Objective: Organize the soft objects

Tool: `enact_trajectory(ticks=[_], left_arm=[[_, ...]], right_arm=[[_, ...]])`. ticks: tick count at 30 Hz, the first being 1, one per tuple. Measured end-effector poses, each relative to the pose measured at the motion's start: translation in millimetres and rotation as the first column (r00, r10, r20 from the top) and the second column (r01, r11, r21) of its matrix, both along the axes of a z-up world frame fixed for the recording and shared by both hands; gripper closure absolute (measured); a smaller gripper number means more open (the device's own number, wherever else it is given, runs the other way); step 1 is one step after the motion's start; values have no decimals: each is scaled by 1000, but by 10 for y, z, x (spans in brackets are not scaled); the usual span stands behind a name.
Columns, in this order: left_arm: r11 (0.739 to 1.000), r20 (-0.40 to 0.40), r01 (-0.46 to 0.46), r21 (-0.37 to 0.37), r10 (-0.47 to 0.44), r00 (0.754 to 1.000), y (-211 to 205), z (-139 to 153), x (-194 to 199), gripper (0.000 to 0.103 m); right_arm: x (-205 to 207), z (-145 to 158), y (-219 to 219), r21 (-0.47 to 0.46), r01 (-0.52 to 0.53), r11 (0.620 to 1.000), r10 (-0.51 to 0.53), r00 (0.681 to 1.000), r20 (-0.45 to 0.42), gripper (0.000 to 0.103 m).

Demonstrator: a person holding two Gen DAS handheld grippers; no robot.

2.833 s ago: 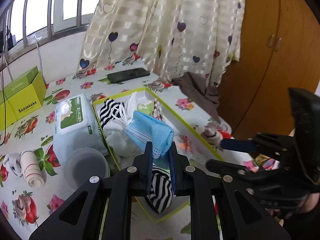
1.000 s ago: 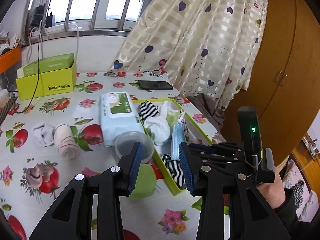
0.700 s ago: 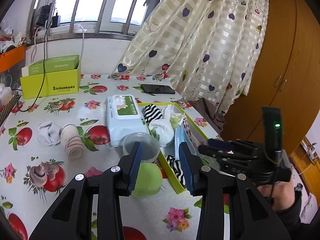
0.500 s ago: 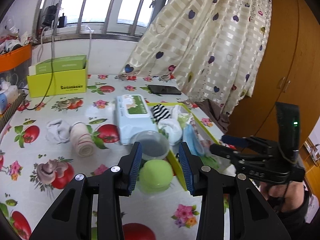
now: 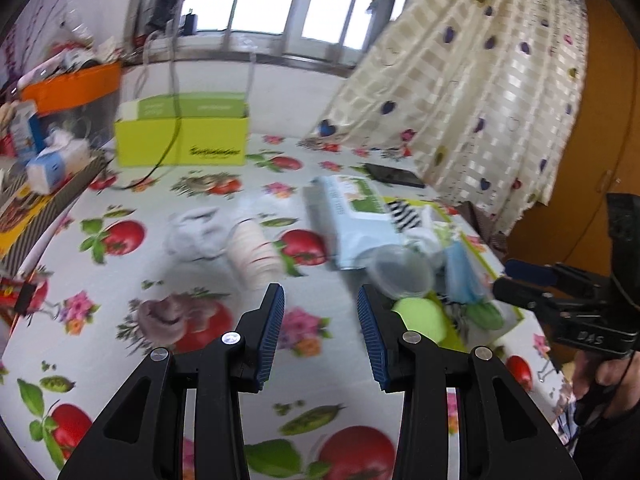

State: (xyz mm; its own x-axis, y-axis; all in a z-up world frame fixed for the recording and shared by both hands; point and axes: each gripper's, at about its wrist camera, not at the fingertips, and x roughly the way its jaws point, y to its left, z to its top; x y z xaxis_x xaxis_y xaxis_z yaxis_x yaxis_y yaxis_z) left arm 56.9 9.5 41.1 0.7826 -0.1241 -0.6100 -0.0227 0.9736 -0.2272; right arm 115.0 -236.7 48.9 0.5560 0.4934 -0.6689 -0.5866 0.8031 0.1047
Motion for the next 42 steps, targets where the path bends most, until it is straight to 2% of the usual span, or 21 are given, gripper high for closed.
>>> enact_trajectory(ticks=[7,13,19,21,24,30,34,38,39,40,42], left_arm=[[997,-28,-72,-10,71,997,358,-111,39,63],[991,-56,-132,-9,131,990,650,-185,161,63],[990,-89,-144,-12,142,986,864,-256,335,63],[988,-100,-154,-25,151,983,938,-264,388,63],[985,-106,-169,-45,164,981,1028,-252,429,63],[975,-101,-203,-95,193,976,1195,-209,447,63],[968,-105,-207,-145,193,976,1270,-217,485,63],[959,-115,-211,-188,192,975,1312,-235,558,63],[957,-117,-213,-199,192,974,1316,-237,576,63],[953,-119,-215,-213,193,974,1324,-237,598,63],[946,-124,-222,-235,197,973,1342,-236,630,63]], right_arm=[[48,89,361,-21,-81,996,81,997,7,50],[216,87,747,-29,-148,989,147,988,-35,50],[550,2,1255,-11,-207,978,203,967,-151,49],[659,-47,1432,-26,-226,974,217,958,-189,45],[846,-140,1713,-54,-252,966,232,941,-248,44],[1162,-441,2159,-121,-282,952,220,903,-368,44],[1323,-659,2293,-137,-266,954,182,878,-443,44],[1388,-775,2390,-168,-258,951,157,875,-458,44],[1394,-775,2395,-167,-258,951,158,876,-455,48],[1380,-759,2400,-165,-265,950,168,880,-445,58],[1337,-723,2390,-165,-283,945,190,884,-427,59]])
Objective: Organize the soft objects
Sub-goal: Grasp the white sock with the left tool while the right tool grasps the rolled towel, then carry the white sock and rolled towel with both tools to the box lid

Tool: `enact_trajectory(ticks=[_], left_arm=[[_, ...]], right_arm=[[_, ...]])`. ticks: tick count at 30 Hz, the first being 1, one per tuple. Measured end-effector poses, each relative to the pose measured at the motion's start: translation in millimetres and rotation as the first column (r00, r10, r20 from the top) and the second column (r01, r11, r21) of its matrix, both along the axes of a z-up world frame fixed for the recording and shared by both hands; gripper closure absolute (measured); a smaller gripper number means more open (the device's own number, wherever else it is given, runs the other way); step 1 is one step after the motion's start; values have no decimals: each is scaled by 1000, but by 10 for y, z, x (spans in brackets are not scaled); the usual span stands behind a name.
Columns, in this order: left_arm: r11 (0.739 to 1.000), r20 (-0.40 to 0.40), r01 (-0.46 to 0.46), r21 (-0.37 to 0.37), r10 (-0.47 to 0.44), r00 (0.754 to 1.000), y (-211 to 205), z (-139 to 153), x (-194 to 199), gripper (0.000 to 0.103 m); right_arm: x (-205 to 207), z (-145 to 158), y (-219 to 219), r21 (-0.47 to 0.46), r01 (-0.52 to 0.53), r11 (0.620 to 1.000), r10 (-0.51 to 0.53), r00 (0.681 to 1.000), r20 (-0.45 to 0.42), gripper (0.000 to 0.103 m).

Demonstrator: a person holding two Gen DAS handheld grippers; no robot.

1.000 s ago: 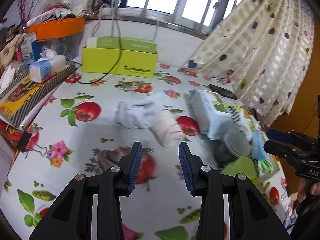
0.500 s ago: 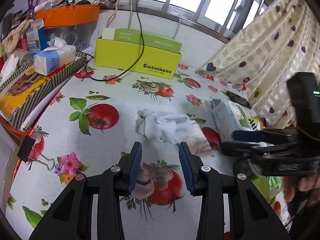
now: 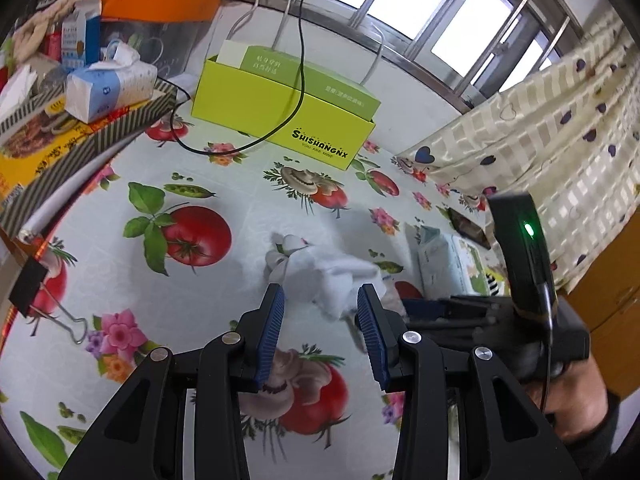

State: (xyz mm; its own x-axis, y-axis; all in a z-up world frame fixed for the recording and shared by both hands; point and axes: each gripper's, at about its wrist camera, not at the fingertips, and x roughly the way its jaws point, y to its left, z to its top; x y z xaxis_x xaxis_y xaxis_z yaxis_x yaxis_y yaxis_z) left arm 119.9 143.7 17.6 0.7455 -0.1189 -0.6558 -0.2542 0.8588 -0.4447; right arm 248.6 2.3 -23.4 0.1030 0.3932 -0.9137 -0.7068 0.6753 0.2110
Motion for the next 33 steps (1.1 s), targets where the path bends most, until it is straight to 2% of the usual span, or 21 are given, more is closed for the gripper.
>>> enact_trajectory(ticks=[5,7,9,15,20,22,28,29,31,33], left_arm=[[998,-14,-30,-47,30,999,46,-36,114,62],[997,-28,-43,-59,42,999,48,-72,166,55],[997,-39,-44,-66,41,998,28,-115,211,54],[998,-89,-59,-37,56,994,-93,-293,259,54],[1000,-146,-20,-21,17,989,-238,-470,366,53],[999,-153,-14,-34,9,988,-270,-525,408,46],[999,-157,1,-36,-7,988,-360,-602,501,46],[1000,-157,6,-27,-11,988,-383,-613,516,46],[1000,-153,18,22,-14,988,-457,-597,510,64],[999,-140,26,43,-20,990,-493,-562,475,70]], right_arm=[[-151,123,-148,16,-27,1000,26,998,54,59],[-193,178,-228,30,-30,999,28,997,68,59],[-227,232,-305,43,-28,999,25,996,80,59],[-326,414,-487,88,-29,996,18,992,125,59],[-371,480,-554,121,-30,992,14,991,131,59],[-383,499,-592,133,-23,991,5,991,133,59],[-441,579,-705,163,-13,987,-12,988,151,59],[-453,598,-724,171,-11,985,-16,988,155,59],[-479,622,-754,182,-9,983,-20,987,160,59],[-515,652,-796,197,-9,980,-24,986,167,59]])
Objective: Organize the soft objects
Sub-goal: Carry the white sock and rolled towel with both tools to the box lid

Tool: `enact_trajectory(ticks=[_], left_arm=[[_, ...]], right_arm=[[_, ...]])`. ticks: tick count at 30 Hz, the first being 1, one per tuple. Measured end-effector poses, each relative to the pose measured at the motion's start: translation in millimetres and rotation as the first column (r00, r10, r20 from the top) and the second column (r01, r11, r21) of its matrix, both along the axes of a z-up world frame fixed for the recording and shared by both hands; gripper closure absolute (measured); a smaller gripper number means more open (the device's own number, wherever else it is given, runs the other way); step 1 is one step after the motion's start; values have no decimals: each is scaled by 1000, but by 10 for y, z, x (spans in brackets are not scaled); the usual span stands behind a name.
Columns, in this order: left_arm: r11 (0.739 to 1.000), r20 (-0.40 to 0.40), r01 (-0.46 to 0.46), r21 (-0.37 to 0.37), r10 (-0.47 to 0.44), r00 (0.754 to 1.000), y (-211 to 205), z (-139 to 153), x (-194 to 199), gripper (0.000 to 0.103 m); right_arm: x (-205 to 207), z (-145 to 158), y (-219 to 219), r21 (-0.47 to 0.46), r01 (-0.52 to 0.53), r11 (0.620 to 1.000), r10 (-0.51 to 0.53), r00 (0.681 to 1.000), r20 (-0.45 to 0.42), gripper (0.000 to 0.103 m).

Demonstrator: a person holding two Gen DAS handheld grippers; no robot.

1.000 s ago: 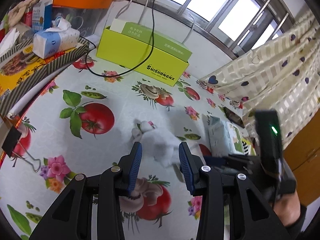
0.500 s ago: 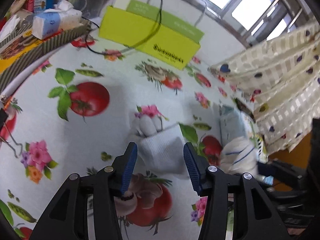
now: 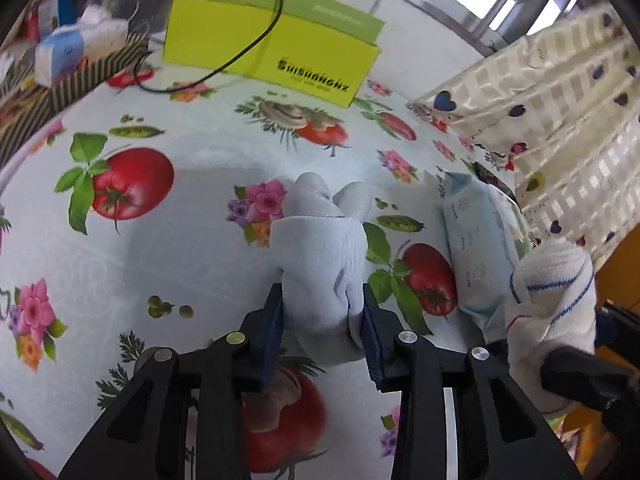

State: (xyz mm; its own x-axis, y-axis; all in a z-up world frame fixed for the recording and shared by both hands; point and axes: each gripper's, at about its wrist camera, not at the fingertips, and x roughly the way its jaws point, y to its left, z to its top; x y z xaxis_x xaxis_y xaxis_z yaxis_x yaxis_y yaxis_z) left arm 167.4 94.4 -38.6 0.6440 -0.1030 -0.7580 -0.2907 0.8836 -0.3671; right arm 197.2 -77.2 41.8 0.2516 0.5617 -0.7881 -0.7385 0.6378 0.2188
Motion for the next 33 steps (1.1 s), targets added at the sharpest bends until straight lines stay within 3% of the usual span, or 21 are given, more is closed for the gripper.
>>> enact_trajectory(ticks=[14,33], left_arm=[[995,178,31,96,-48,983,-273,689,-728,71],[978,258,152,143,-185,948,-888,1072,-1019,71]], right_arm=[[-358,286,-431,144,27,989,-35,998,54,59],[-759,483,-1217,236,118,965,-148,983,112,58]])
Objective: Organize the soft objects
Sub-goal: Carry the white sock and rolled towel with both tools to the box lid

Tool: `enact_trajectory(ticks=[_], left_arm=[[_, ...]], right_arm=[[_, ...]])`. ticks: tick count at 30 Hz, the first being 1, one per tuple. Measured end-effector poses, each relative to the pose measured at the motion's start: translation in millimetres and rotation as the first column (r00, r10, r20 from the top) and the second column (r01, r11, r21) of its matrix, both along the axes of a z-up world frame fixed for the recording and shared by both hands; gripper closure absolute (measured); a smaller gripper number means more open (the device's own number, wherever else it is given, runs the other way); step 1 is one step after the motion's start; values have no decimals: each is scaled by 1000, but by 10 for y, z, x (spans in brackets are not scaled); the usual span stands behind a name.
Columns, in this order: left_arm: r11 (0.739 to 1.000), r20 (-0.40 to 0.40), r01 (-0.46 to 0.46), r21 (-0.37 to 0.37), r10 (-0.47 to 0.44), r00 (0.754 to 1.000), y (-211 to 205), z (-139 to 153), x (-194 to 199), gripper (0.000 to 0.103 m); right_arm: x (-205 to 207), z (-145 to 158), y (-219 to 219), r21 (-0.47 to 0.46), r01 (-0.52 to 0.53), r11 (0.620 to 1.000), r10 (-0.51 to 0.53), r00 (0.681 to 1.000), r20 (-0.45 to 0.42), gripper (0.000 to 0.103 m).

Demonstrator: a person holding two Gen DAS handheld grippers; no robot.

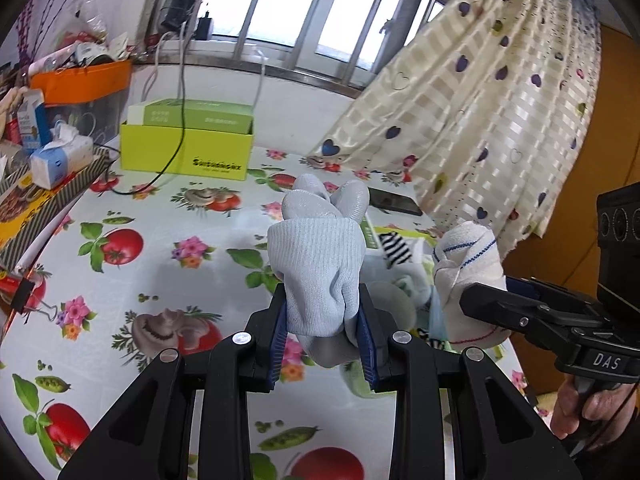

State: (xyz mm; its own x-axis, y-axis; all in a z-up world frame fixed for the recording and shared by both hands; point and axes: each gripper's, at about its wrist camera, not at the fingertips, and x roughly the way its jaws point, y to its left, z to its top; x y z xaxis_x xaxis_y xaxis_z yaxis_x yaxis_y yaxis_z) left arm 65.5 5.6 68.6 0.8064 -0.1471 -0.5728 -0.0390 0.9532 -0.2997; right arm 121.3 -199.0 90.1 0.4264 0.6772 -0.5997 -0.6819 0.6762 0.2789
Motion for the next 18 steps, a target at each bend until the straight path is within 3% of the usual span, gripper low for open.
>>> enact_trajectory(ticks=[11,18], left_arm=[[998,-4,57,28,-57,998,-310,68,60,71],[993,0,106,43,-106,994,-578,124,114,71]], right_arm=[[11,11,-323,19,46,999,-46,999,11,58],[106,-10,-750,28,130,991,-130,991,8,58]])
